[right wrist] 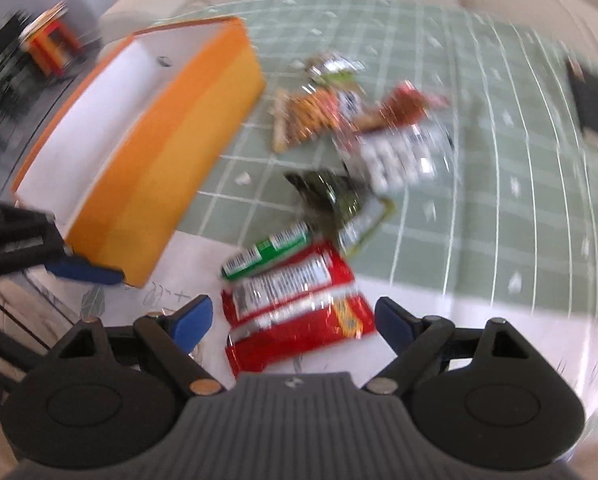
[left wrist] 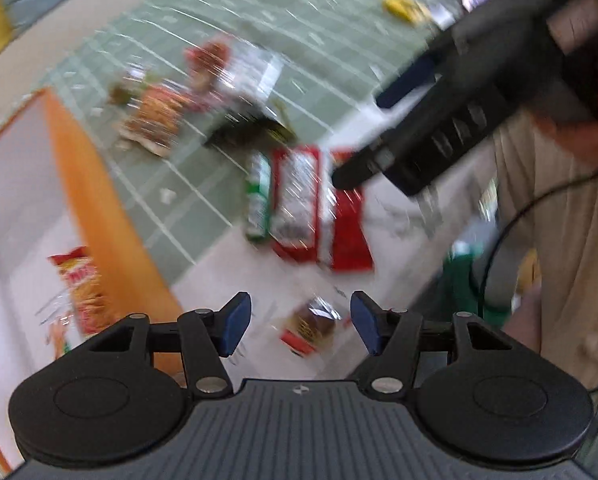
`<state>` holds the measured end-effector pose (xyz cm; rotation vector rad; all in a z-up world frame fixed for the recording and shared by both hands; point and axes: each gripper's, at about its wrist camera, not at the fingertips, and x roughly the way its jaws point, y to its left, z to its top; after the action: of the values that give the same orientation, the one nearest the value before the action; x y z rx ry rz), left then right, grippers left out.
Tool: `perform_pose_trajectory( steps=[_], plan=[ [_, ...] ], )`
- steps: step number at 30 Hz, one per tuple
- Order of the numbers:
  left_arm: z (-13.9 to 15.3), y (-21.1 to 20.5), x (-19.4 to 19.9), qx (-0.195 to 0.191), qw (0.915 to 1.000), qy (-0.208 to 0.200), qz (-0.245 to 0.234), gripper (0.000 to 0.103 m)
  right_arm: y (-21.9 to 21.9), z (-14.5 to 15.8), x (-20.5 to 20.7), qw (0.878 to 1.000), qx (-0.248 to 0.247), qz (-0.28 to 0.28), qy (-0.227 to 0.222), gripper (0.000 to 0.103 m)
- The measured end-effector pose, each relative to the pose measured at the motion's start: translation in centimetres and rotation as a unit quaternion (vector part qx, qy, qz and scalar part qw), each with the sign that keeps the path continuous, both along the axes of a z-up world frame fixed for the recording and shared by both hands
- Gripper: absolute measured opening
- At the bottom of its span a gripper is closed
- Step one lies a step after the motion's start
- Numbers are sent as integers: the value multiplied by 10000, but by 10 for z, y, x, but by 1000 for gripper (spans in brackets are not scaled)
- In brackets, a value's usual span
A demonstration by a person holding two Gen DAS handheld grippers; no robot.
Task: Organize snacks
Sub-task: 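Move both tools back to the pile and lower them over the remaining snacks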
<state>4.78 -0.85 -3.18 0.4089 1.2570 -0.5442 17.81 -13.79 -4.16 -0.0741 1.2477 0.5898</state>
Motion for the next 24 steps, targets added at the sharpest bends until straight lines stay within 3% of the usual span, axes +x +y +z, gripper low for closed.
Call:
perform_pose_trajectory(
  steps=[6,11,24],
  plan=[
    [-34,-7,-7,296,9979,346,-463,71,-5,-33,-8,9950,48,-802,589,90],
    [-48,-6,-1,425,9961,543,-546,71,-2,-59,-8,9863,-8,-1286,1033,91],
    [-69,1,11,478,9943,820,-495,64,36,-63,-4,9830,-655,-1540,756,92]
  ],
)
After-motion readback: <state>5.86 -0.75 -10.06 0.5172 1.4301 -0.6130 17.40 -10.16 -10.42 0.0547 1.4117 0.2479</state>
